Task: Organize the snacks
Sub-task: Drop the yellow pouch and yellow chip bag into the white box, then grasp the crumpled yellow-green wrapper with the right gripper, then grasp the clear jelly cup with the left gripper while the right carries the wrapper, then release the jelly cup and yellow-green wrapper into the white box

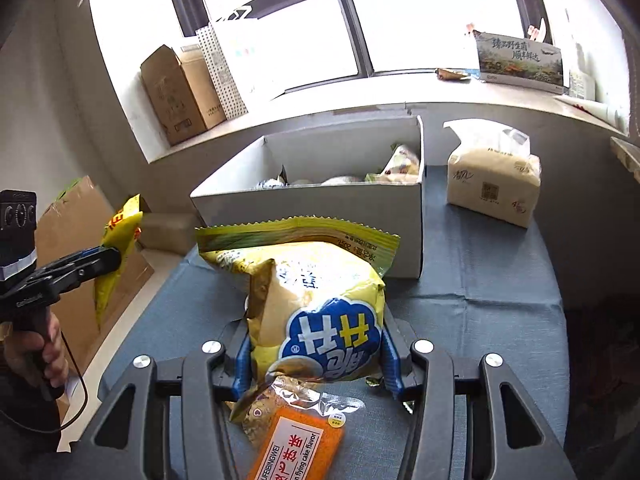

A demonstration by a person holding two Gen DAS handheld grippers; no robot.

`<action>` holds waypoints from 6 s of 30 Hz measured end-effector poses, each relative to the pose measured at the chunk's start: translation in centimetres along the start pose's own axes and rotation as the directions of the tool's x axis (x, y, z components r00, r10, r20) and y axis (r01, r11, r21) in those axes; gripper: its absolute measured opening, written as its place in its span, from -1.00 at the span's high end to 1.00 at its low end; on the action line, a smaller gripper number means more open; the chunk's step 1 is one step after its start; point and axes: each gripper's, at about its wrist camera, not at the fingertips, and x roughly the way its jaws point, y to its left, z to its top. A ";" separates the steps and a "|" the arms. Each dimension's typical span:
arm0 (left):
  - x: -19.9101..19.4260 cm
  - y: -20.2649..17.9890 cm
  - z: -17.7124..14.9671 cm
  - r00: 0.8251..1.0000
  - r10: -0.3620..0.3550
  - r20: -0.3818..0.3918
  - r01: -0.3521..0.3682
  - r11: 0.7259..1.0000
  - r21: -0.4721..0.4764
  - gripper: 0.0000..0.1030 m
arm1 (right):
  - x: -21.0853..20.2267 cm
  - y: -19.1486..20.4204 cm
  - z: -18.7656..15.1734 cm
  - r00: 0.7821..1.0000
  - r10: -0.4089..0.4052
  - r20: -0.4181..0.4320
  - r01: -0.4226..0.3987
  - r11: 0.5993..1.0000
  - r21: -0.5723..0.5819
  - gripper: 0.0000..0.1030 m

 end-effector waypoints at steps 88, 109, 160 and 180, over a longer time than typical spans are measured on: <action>1.0 -4.0 -4.0 0.997 0.004 -0.074 -0.002 1.000 0.029 -1.00 | 7.9 -3.4 -4.8 0.949 -0.227 -0.217 0.228 0.973 -0.021 -1.00; 6.6 -4.2 -3.1 0.989 0.017 -0.144 -0.009 0.998 0.059 -1.00 | 2.0 -4.4 -4.3 0.990 -0.112 -0.087 0.119 0.990 0.075 0.05; 7.8 3.6 12.5 0.997 0.043 0.067 -0.040 0.998 -0.047 0.03 | 3.8 1.5 11.0 0.993 0.088 0.083 -0.086 0.996 -0.030 0.05; 15.0 8.1 17.0 0.980 0.195 -0.035 -0.197 0.979 -0.048 -1.00 | 13.8 -1.4 20.2 0.998 0.044 0.042 -0.049 0.992 0.114 -1.00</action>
